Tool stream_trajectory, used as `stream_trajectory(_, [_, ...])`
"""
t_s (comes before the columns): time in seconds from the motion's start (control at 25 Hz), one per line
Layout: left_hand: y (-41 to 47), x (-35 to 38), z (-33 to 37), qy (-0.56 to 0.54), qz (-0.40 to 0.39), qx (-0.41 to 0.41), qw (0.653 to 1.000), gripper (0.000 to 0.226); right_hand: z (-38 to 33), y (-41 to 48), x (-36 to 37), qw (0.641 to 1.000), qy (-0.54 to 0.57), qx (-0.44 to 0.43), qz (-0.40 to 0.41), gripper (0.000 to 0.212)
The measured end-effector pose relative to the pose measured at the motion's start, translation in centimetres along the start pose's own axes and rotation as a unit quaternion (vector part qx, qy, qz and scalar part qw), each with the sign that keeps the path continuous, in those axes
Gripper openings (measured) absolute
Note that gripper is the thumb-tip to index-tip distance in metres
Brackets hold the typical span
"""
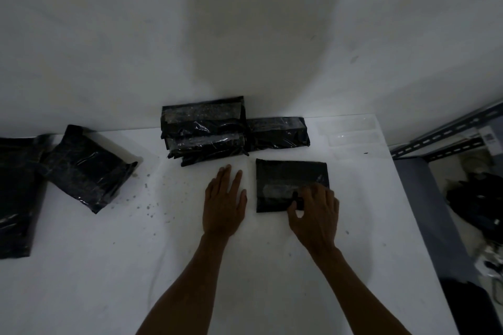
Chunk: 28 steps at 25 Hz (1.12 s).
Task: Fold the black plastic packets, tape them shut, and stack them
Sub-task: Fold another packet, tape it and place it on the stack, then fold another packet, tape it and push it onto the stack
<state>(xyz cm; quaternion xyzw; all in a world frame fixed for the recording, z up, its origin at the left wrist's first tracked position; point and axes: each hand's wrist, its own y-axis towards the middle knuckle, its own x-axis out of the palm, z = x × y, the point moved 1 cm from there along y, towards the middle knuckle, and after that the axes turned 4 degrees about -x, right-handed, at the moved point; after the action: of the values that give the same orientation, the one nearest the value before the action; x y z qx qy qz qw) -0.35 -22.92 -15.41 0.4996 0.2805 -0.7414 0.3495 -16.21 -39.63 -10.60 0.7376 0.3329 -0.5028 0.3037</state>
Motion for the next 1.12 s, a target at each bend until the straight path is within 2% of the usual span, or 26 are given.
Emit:
stream_trajectory(0.04, [0.0, 0.0, 0.0, 0.003, -0.001, 0.001, 1.000, 0.056, 0.0, 0.8, -0.3, 0.999, 0.006, -0.030, -0.024, 0.055])
stream_trajectory(0.12, [0.0, 0.0, 0.0, 0.006, -0.001, -0.001, 1.000, 0.056, 0.5, 2.7, -0.6, 0.981, -0.029, -0.111, -0.155, 0.098])
stream_trajectory(0.2, [0.1, 0.0, 0.0, 0.004, -0.001, -0.002, 1.000, 0.055, 1.4, 4.8, -0.5, 0.949, -0.076, -0.156, -0.263, 0.117])
stream_trajectory(0.24, [-0.1, 0.1, -0.1, 0.002, -0.002, 0.000, 1.000, 0.055, 1.7, 5.6, -0.5, 0.942, -0.087, -0.168, -0.278, 0.119])
stream_trajectory(0.4, [0.1, 0.0, -0.1, -0.004, -0.001, 0.002, 1.000, 0.055, 2.2, 8.1, -0.5, 0.931, -0.105, -0.215, -0.275, 0.119])
stream_trajectory(0.56, [0.1, 0.0, 0.0, -0.004, -0.006, -0.003, 1.000, 0.055, 1.7, 8.8, -1.7, 0.926, -0.078, -0.205, -0.308, 0.117])
stream_trajectory(0.64, [0.1, 0.0, -0.1, -0.012, -0.008, -0.002, 1.000, 0.055, 0.8, 9.5, -3.3, 0.937, -0.047, -0.229, -0.261, 0.114])
stream_trajectory(0.72, [0.0, 0.0, -0.1, -0.007, -0.007, -0.002, 1.000, 0.055, 0.1, 11.5, -4.5, 0.953, -0.031, -0.248, -0.171, 0.111])
stream_trajectory(0.84, [0.1, -0.2, 0.0, -0.008, -0.007, -0.003, 1.000, 0.056, -0.5, 16.0, -4.0, 0.966, -0.060, -0.228, -0.108, 0.103])
stream_trajectory(1.04, [0.1, 0.0, -0.1, -0.021, -0.001, -0.002, 1.000, 0.055, -1.2, 17.6, 1.2, 0.947, -0.131, -0.212, -0.201, 0.087])
stream_trajectory(1.12, [0.0, 0.2, -0.1, -0.022, 0.002, 0.000, 1.000, 0.055, -1.2, 16.9, 2.3, 0.954, -0.133, -0.201, -0.181, 0.083])
